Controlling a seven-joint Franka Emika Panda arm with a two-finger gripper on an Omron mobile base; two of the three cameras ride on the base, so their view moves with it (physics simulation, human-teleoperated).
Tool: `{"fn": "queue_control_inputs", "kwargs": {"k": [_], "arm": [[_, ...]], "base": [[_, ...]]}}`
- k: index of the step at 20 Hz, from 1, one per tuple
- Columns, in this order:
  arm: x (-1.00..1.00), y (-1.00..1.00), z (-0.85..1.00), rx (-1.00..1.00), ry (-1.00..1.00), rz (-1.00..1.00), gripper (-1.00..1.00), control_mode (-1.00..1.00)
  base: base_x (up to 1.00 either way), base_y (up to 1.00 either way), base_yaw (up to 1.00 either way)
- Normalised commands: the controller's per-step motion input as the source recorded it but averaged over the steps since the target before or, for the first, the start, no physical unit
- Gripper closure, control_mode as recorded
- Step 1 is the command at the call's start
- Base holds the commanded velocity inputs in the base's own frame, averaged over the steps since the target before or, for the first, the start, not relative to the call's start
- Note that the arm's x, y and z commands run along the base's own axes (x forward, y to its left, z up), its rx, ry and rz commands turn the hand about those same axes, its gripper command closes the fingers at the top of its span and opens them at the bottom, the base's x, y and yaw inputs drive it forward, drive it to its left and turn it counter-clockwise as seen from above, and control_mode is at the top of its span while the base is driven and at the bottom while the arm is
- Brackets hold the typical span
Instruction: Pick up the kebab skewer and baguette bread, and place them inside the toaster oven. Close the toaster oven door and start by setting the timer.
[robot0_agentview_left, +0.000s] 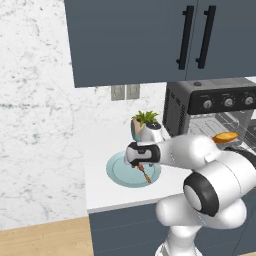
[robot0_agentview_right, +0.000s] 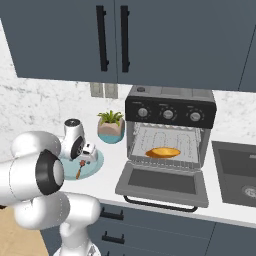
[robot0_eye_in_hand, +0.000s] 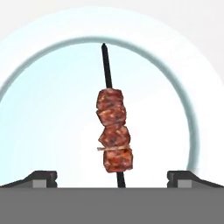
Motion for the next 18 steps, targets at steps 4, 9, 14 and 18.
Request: {"fn": "queue_control_inputs", "kwargs": {"k": [4,9,14,18], "arm": [[0.21,0.00,-0.17,0.00,0.00,0.00,-1.00,-1.00],[0.12,-0.02,-0.23,0.00,0.00,0.02,-1.00,-1.00],[0.07,0.00,-0.21,0.00,0.00,0.00,-1.00,-1.00],[0.01,0.00,-0.28,0.00,0.00,0.00,-1.00,-1.00]], "base": [[0.00,0.00,0.00],[0.00,0.00,0.00],[0.00,0.00,0.00],[0.00,0.00,0.00]]}}
